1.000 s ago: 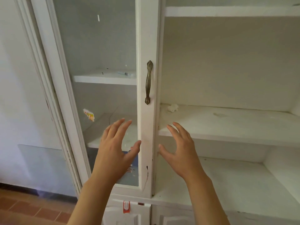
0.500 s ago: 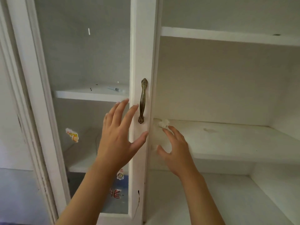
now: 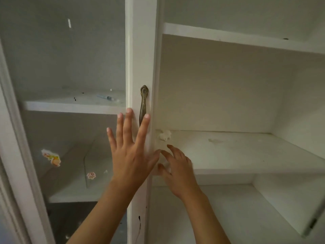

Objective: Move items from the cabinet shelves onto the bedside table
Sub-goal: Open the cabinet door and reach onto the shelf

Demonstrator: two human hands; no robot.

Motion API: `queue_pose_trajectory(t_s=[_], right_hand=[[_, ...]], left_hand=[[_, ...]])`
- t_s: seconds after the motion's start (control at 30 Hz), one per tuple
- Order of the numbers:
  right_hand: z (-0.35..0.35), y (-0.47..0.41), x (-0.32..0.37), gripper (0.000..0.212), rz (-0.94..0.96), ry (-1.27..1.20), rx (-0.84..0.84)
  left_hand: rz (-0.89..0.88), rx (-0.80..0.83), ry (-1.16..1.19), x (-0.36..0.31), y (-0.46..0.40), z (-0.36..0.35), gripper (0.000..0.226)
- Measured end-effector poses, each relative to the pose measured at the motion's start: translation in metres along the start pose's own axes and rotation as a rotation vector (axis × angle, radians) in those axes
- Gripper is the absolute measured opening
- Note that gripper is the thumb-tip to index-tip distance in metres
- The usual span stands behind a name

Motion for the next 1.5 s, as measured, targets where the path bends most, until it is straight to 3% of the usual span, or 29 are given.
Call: queue_pose_trajectory(t_s=[0.33,0.67,1.03,1.13,1.27,1.5], right_hand=[[-0.006,0.006,-0.004,0.049,0.049,0.105,-0.033],[-0.003,0.010,-0.004,0.056,0.074,0.126,-0.039],[-0.007,0.010,-0.011,0.058,0.121,0.019,-0.076],[-0.003,0.011,-0.012,0.053,0.118,-0.138,-0.058],[0.031,0.023,0.002,0.039,0.148,-0.525,-0.227],[0.106,0.016,0.052,0.034,0.220,-0.746,-0.343]], left_hand=[[-0.051,-0.021,-0.029,0.008,0.002,-0.006,0.101],[-0.031,-0.080,0.001,-0.002,0.002,-0.002,0.114],[-0.011,-0.070,0.042,-0.012,0.008,0.012,0.110],[-0.021,-0.072,0.060,-0.015,0.015,0.021,0.113],[-0.029,-0.069,0.084,-0.017,0.021,0.030,0.116],[-0.009,-0.085,0.060,-0.022,0.021,0.035,0.117]])
Point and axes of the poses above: each hand's wrist, its own y-axis away from the middle knuckle, its own z-axis out of the back of the hand, x = y × z, the point moved 3 cm from there along -y, towards the middle knuckle, and after that the axes turned 13 degrees about y, right-handed, at the moved point
